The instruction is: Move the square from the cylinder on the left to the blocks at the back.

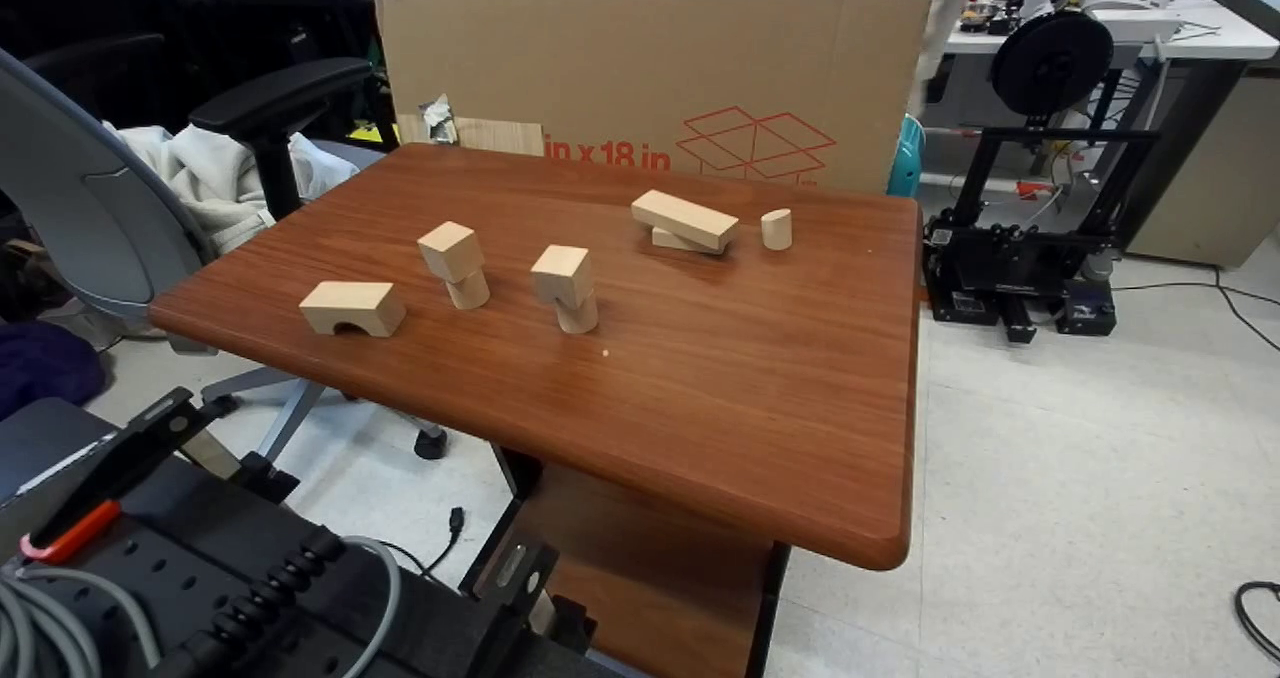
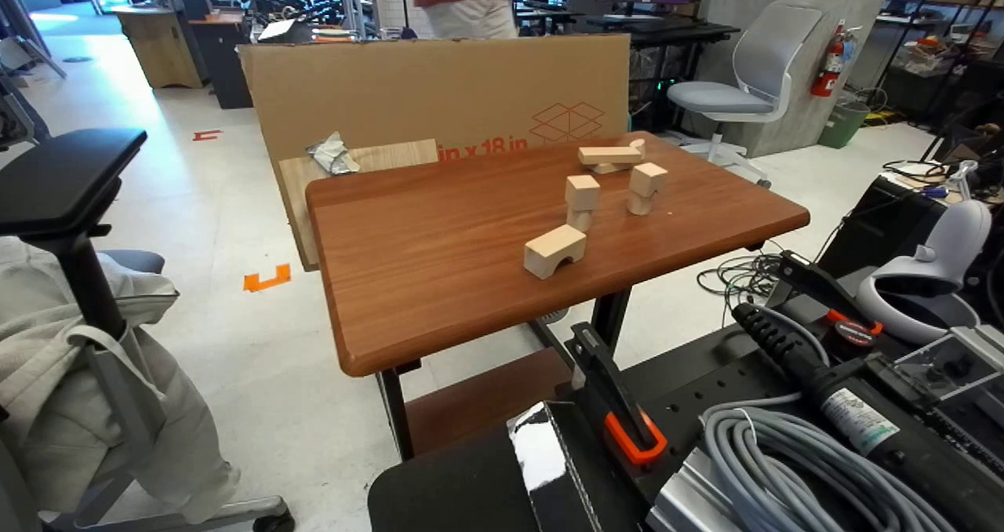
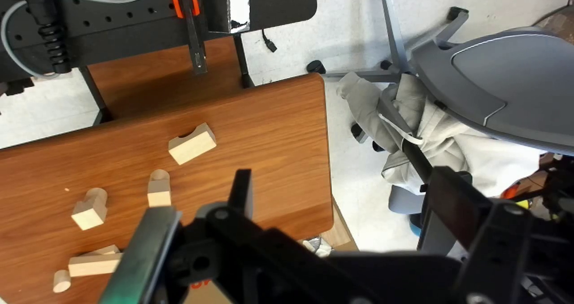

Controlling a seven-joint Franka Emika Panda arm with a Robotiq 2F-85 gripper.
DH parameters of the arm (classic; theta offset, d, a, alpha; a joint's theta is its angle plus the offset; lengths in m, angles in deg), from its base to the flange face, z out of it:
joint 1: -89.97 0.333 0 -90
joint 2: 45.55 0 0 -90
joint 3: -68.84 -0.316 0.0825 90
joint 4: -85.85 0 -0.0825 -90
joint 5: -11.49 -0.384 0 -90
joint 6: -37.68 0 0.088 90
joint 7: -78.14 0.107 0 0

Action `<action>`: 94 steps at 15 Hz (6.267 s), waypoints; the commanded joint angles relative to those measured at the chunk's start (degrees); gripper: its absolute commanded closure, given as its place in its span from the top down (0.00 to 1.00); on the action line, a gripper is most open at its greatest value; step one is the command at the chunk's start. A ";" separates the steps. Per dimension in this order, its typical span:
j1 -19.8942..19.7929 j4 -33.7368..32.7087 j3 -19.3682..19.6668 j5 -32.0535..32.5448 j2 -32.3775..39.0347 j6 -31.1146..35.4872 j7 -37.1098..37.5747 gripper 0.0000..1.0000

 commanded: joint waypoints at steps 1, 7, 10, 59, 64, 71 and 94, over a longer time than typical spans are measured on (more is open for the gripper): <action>0.07 -0.07 0.13 0.15 0.00 -0.10 0.08 1.00; 0.07 -0.07 0.13 0.15 0.00 -0.10 0.08 1.00; 0.07 -0.07 0.13 0.15 0.00 -0.10 0.08 1.00; -12.61 -23.77 14.67 17.42 64.27 21.31 -18.54 1.00; -11.67 -25.96 14.76 18.78 67.05 21.59 -18.17 1.00; -9.50 -30.43 14.79 22.29 71.11 22.19 -16.19 0.68; -16.71 -36.49 17.22 18.99 66.86 20.04 -23.31 0.10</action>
